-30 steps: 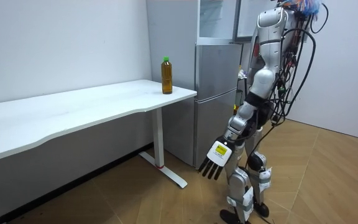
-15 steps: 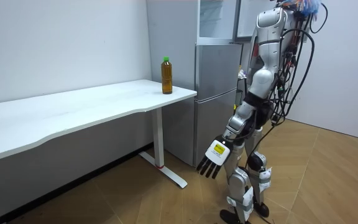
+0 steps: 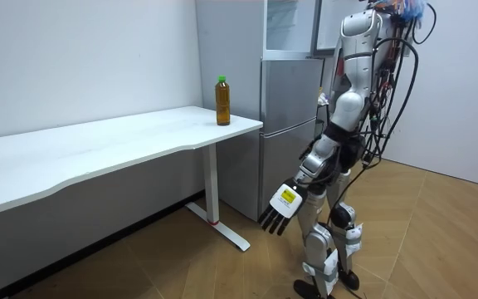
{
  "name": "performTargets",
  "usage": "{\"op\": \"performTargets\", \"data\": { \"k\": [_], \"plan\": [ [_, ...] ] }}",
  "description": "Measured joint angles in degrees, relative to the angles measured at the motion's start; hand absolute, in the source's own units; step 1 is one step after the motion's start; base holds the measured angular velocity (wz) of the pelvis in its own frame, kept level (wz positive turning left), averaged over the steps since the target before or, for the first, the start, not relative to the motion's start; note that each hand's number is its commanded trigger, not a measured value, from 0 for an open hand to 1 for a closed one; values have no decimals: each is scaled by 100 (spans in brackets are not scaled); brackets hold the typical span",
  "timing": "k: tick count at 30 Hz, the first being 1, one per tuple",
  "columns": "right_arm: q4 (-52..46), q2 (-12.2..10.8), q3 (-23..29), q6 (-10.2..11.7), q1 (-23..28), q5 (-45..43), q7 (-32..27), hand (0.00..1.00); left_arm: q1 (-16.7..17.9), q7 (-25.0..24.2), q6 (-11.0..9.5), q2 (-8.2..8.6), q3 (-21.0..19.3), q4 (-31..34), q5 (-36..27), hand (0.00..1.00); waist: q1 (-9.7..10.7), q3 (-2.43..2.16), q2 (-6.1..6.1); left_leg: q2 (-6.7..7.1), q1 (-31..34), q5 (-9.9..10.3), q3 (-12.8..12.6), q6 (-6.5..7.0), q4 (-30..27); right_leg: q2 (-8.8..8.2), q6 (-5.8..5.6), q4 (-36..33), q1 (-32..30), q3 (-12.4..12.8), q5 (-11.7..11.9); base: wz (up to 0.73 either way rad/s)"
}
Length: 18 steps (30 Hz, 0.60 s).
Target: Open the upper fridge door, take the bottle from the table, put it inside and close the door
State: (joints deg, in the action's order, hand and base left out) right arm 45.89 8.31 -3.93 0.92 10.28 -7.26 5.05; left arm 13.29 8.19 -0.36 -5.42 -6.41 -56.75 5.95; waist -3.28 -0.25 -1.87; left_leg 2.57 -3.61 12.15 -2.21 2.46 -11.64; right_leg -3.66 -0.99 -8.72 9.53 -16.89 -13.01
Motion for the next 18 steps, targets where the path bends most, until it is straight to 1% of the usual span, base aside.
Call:
{"op": "performTargets", "data": {
  "k": [2, 4, 6, 7, 8, 9, 11, 12, 14, 18],
  "plan": [
    [-613, 20, -64, -63, 14, -164, 35, 0, -14, -25, 1, -4, 8, 10, 54, 0, 1, 6, -6, -6, 22, 0, -15, 2, 1, 5, 1, -7, -46, 35, 1, -8],
    [-1013, 70, -160, -58, 28, -178, 82, 0, -32, -40, 3, -26, 94, 16, 50, 0, 16, 17, -2, -5, 21, 1, -14, 5, 1, 5, 0, -10, -43, 44, 3, -2],
    [-1532, 72, -208, -101, 128, -207, 142, 0, -39, -46, 3, -42, 106, 78, 45, 0, -16, 15, -31, -7, 19, 3, -11, 8, 5, 8, -1, -18, -44, 55, 3, 0],
    [-1648, 65, -227, -101, 144, -212, 149, 0, -38, -48, 3, -49, 106, 77, 43, 0, -8, 11, -28, -6, 20, 3, -9, 8, 8, 10, -1, -18, -46, 61, 3, 0],
    [-1846, 46, -242, -108, 169, -249, 170, 0, -39, -60, 3, -60, 100, 78, 45, 0, 2, 25, -63, -6, 22, 3, -9, 8, 16, 11, -1, -22, -50, 68, 4, 0],
    [-2053, 45, -242, -117, 207, -275, 197, 0, -48, -99, 3, -67, 98, 82, 47, 0, 3, 4, -29, -6, 24, 4, -9, 9, 29, 12, -4, -23, -50, 86, 7, 0],
    [-2303, 44, -243, -121, 234, -295, 199, 0, -49, -118, 5, -86, 99, 82, 50, 0, 5, 14, -47, -5, 28, 7, -10, 14, 35, 11, -7, -34, -47, 102, 11, 0],
    [-2468, 48, -243, -151, 241, -303, 199, 0, -57, -137, 8, -98, 100, 83, 51, 0, 8, 5, -33, -4, 34, 8, -21, 17, 33, 10, -9, -51, -50, 102, 12, 0],
    [-2676, 48, -244, -185, 240, -314, 198, 0, -68, -159, 31, -112, 101, 84, 52, 0, 13, 21, -35, -3, 30, 10, -22, 20, 35, 8, -9, -104, -64, 110, 13, 0],
    [-3220, 61, -267, -248, 245, -453, 201, 0, -59, -233, 100, -127, 129, 167, 113, 0, 12, 20, -17, 0, 44, 16, -24, 30, 30, 0, -16, -112, -78, 104, 17, 0]
  ]
}}
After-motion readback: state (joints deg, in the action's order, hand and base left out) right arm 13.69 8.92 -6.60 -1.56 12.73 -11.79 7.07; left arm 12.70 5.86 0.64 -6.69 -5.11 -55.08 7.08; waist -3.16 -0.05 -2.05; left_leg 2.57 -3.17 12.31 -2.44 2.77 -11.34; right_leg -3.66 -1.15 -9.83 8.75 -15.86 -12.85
